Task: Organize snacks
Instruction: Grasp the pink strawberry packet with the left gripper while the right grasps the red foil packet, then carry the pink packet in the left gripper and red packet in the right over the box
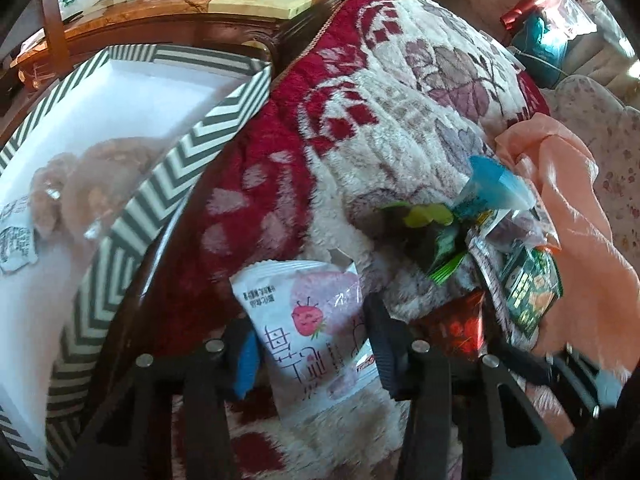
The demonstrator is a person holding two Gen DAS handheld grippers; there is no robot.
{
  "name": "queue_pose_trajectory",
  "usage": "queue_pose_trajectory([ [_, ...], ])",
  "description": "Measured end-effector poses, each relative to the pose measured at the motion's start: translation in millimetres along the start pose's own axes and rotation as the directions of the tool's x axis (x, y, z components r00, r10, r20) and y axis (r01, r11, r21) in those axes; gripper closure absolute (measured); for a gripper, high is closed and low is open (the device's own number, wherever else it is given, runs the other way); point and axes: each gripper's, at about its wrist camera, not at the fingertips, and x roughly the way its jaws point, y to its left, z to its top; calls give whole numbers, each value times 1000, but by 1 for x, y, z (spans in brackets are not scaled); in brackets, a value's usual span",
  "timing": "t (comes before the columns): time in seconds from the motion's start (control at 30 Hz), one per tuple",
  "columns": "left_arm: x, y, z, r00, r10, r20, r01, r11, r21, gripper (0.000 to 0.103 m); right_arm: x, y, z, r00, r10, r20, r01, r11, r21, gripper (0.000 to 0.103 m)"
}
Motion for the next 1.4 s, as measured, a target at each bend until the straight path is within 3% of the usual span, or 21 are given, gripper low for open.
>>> queue_pose_trajectory([
  [0.17, 2, 4, -6, 1000, 12, -12, -12, 1000, 5, 53, 17, 4, 13, 999, -23, -28, 21, 999, -40, 52],
  [0.2, 2, 4, -6, 1000, 12, -9, -12, 1000, 5, 53, 23, 4, 13, 998, -40, -46, 37, 998, -59, 56],
  [0.23, 1, 4, -7, 1000, 13, -8, -13, 1000, 8, 53, 25, 5, 12, 997, -60, -55, 56, 996, -74, 68],
  [0.27, 0, 3, -7, 1000, 12, -6, -12, 1000, 10, 53, 25, 3, 10, 997, -53, -55, 49, 996, -76, 70],
  [0.6, -18, -4, -12, 999, 19, 30, -20, 998, 54, 53, -3, -14, -2, 998, 55, -15, -54, 997, 46, 71],
  [0.9, -45, -2, -14, 997, 19, 79, -25, 997, 71, 53, -25, -1, 9, 998, 54, 43, -54, 998, 21, 71],
  [1.4, -79, 21, -16, 986, 54, 156, -63, 997, 50, 53, -33, 36, 23, 996, 64, 56, -61, 997, -52, 71],
])
